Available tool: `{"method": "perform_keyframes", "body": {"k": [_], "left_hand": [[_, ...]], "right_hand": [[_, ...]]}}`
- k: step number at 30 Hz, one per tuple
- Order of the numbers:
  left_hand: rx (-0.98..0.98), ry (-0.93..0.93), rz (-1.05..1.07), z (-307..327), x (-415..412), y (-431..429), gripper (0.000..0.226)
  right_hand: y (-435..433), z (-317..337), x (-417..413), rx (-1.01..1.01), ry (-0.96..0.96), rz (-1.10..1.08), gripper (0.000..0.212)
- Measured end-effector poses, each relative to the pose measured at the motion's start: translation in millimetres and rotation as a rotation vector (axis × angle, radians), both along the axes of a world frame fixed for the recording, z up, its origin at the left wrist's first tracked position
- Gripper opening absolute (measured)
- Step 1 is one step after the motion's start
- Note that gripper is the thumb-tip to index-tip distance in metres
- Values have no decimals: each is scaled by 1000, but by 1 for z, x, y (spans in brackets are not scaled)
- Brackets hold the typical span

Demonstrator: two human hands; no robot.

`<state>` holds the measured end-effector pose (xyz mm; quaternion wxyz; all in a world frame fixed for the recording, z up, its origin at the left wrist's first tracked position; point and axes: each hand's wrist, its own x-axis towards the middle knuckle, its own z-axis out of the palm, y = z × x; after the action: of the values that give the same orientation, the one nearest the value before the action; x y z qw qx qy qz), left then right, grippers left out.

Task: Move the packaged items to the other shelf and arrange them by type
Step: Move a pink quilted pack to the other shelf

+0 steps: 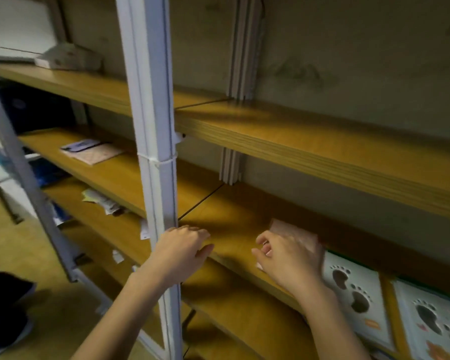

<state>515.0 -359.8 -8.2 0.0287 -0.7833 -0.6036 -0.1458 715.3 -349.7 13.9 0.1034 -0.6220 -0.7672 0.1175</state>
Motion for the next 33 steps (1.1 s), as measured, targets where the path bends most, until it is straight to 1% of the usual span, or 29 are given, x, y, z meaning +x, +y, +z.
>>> {"method": "perform_keyframes", "body": {"k": [4, 8, 12, 17, 20, 24, 33], "left_hand": [[17, 16, 134, -5, -31, -24, 35], [-4, 64, 280, -7, -68, -43, 37], [-4, 71, 379, -8, -113, -56, 36], [12, 98, 457, -10, -171, -63, 34], [18, 104, 441, -5, -213, -61, 31], [30, 66, 408, 0, -275, -58, 32], [5, 67, 390, 7, -402, -42, 36]], "right_hand": [[-5, 4, -32, -21, 24, 167, 33], [-14, 7, -76, -13, 66, 305, 30], [-18, 9, -126, 28, 36, 372, 28], [-14, 10, -190, 25, 22, 441, 29], [-7, 7, -235, 32, 4, 445, 30], [4, 6, -303, -11, 12, 440, 32], [37, 1, -424, -53, 33, 301, 33]]}}
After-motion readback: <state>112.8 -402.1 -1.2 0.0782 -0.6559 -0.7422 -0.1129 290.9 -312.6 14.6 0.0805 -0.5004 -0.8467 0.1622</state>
